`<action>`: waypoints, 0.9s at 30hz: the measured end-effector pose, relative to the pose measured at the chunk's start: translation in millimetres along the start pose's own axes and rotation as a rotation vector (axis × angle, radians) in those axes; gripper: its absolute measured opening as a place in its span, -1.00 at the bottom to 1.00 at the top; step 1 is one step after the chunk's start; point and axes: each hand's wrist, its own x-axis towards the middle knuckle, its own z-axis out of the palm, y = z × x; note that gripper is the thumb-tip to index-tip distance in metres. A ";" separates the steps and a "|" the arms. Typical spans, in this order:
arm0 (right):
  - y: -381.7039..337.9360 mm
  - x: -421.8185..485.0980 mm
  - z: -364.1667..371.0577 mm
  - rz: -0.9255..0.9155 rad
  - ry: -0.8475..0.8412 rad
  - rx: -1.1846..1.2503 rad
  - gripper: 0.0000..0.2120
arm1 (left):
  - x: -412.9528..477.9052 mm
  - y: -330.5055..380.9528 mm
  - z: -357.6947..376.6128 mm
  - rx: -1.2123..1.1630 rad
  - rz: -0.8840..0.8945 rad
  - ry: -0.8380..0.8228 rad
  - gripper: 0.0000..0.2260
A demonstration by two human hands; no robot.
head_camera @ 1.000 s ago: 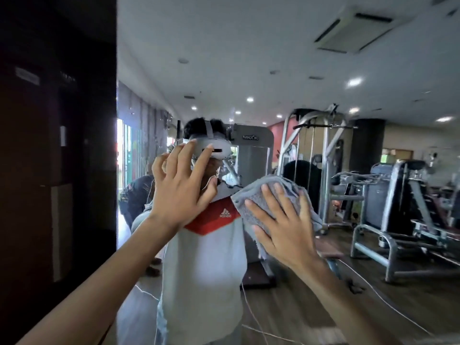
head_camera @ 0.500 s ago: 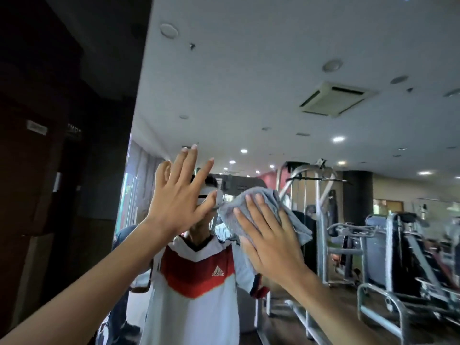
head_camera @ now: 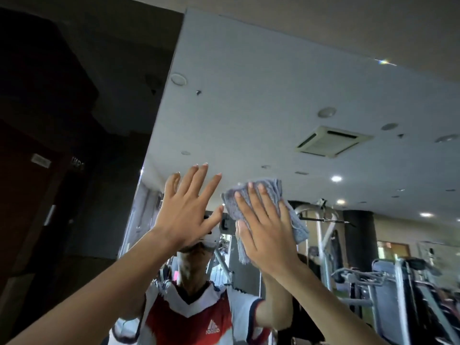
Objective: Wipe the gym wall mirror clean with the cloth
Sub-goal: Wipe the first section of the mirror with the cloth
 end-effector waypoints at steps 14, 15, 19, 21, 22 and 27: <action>38.7 138.8 -3.9 0.279 -0.069 0.034 -0.44 | 54.6 -54.0 -18.7 0.104 0.072 0.119 -0.43; 28.4 134.6 -2.7 0.188 -0.077 0.031 -0.42 | 60.0 -55.6 -19.4 0.102 0.062 0.124 -0.42; 38.5 97.4 2.5 -0.193 -0.072 0.001 -0.45 | 67.1 -60.4 -17.7 0.057 -0.010 0.143 -0.37; 69.6 85.9 2.8 -0.261 -0.094 -0.005 -0.47 | 65.7 -60.6 -14.9 0.030 -0.066 0.176 -0.35; 85.5 85.5 2.3 -0.227 -0.088 0.013 -0.47 | 64.8 -60.4 -14.5 0.027 -0.095 0.189 -0.34; 122.0 161.1 -3.0 0.306 0.023 0.023 -0.36 | 65.2 -57.9 -15.6 -0.019 -0.175 0.143 -0.31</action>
